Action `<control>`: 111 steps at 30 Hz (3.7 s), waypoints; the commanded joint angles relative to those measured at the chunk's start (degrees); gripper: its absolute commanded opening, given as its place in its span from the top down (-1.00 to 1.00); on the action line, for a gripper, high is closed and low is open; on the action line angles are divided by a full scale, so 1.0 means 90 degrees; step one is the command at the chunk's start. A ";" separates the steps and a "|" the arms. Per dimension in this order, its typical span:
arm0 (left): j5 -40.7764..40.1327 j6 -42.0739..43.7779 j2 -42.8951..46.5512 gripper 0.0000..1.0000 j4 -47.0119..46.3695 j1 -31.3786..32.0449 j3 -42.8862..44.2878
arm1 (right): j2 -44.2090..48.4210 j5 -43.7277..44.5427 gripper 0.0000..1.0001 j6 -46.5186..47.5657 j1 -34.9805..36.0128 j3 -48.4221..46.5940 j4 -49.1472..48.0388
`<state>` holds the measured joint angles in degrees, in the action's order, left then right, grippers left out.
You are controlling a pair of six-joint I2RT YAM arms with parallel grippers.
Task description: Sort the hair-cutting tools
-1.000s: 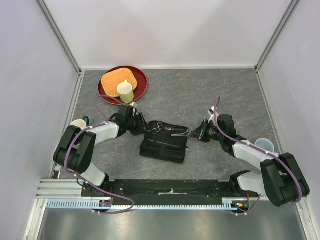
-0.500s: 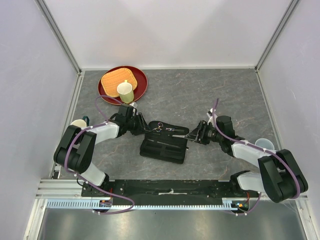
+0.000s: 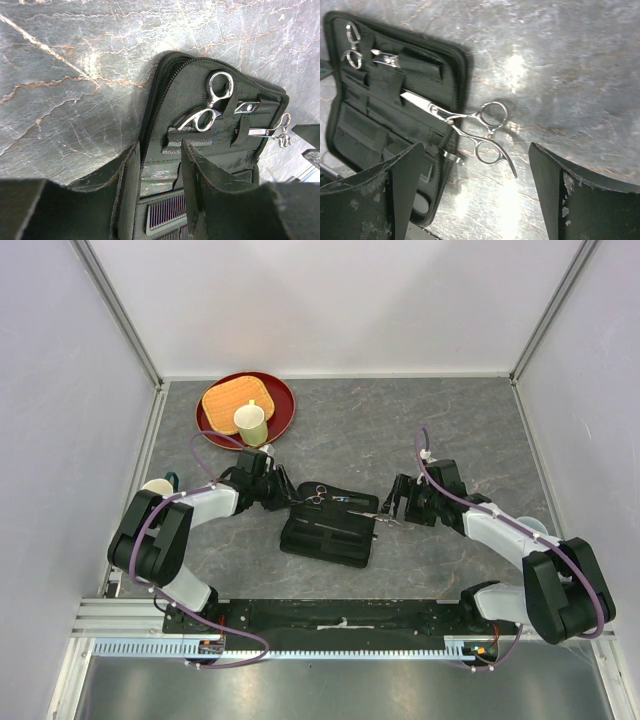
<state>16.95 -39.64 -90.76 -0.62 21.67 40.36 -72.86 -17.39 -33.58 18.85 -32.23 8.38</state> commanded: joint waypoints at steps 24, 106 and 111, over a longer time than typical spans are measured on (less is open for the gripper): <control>0.0255 -0.0137 -0.0179 0.11 -0.0106 0.0073 -0.0012 | -0.0966 0.0136 0.57 0.0694 0.0122 -0.0442 0.0417; -0.0545 -0.0039 -0.1009 0.38 0.0606 0.0307 0.0945 | -0.1631 0.3815 1.00 0.2726 0.0942 -0.1907 0.0679; -0.0731 0.0048 -0.0775 0.37 0.0713 0.0307 0.0936 | -0.1778 0.3895 -0.31 0.2385 0.0913 -0.2347 0.1159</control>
<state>14.98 -39.75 -98.48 1.87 24.21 48.40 -89.03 13.72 -9.89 27.44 -49.54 17.06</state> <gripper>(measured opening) 0.310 0.486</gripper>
